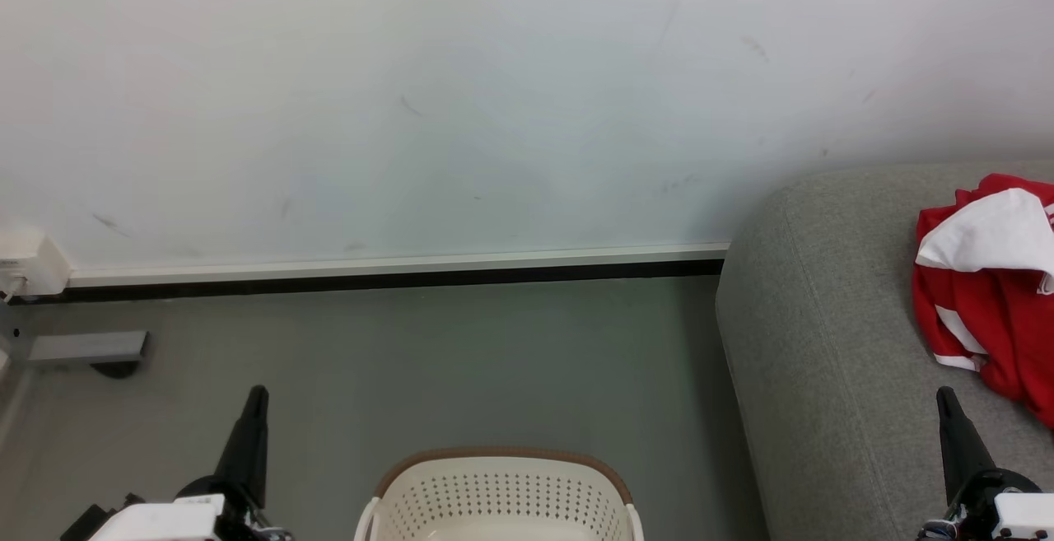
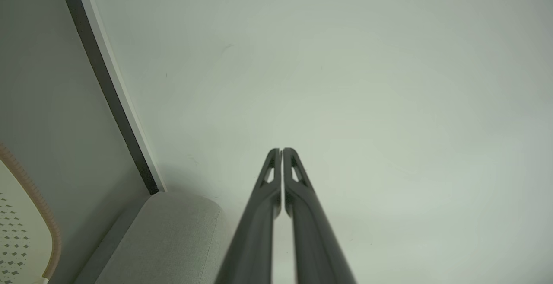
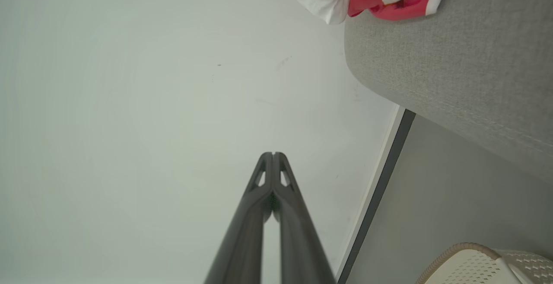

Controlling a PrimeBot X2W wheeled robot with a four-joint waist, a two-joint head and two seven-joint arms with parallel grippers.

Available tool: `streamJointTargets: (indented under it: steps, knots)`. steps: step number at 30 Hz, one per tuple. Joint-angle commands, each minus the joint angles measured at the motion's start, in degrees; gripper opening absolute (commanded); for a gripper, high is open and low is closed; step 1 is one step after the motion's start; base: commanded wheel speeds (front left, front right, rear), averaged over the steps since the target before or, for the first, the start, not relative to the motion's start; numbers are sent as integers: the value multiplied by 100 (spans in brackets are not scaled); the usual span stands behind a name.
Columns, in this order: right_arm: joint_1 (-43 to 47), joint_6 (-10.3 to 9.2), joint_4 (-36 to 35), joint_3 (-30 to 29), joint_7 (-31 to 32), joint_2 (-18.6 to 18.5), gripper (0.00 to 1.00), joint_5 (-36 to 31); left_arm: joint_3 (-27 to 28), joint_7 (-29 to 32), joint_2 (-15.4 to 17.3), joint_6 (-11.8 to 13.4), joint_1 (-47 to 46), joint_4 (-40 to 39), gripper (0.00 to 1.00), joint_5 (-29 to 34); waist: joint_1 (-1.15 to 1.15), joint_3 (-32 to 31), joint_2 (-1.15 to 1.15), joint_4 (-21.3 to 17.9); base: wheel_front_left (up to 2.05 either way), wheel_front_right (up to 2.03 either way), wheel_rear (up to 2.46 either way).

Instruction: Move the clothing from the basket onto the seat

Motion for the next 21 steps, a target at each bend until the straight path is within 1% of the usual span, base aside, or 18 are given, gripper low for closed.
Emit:
streamJointTargets:
  steps: [1, 21]
  knots:
    - [-74, 2, -28, -28, 15, 13, 0, -24, 13, 23, 38, -28, -41, -22, 0, -79, 0, 0, 0, 0, 0, 0, 0]
    - [-74, 2, -28, -32, 19, 12, 0, -29, 12, 22, 38, -28, -41, -22, 0, -79, 0, 0, 0, 0, 0, 0, 0]
